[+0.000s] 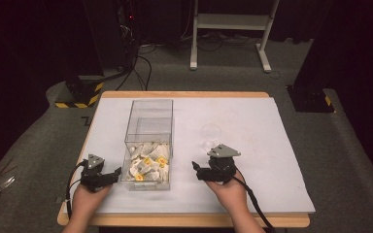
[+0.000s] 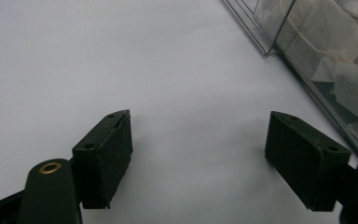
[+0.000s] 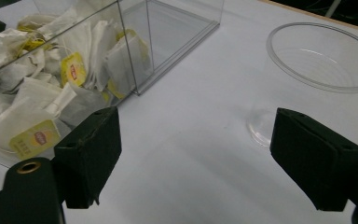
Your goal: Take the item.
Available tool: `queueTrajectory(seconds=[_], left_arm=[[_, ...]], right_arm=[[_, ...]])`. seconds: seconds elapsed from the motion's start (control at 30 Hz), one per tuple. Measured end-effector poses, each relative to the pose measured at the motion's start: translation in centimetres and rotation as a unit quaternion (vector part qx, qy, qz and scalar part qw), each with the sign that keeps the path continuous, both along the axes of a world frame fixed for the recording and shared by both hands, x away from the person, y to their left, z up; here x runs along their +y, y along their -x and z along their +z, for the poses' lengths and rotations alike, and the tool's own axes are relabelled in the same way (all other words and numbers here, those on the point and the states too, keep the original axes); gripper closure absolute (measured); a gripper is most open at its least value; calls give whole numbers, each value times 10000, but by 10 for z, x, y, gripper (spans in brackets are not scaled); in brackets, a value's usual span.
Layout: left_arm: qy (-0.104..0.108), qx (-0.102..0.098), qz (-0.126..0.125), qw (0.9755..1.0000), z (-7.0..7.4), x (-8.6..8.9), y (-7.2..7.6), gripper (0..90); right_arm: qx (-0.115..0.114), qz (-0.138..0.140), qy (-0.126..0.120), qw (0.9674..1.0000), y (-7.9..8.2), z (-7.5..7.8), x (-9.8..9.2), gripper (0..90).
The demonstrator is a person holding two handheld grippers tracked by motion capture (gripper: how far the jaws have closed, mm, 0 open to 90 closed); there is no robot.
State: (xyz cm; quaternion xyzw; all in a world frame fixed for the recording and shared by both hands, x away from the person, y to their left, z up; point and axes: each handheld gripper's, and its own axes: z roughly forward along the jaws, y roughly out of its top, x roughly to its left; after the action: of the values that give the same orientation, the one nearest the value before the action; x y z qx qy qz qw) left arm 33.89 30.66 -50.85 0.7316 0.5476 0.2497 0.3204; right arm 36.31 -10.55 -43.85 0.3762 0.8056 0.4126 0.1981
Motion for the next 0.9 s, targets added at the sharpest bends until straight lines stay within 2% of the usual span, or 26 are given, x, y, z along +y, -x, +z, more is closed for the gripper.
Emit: queueTrajectory(seconds=[0.2, 0.33, 0.57, 0.9], left_arm=[[-10, -4, 1, 10000, 0, 0, 0, 233], [-24, -8, 2, 10000, 0, 0, 0, 233], [-18, -12, 12, 10000, 0, -1, 0, 233], [-14, -10, 15, 10000, 0, -1, 0, 233]], right_arm=[[9, 118, -66, 9999, 2, 5, 8, 197], [124, 281, -130, 9994, 1, 8, 13, 219], [-28, 465, -134, 9988, 5, 14, 26, 231], [-114, 783, -153, 9967, 12, 25, 47, 263]])
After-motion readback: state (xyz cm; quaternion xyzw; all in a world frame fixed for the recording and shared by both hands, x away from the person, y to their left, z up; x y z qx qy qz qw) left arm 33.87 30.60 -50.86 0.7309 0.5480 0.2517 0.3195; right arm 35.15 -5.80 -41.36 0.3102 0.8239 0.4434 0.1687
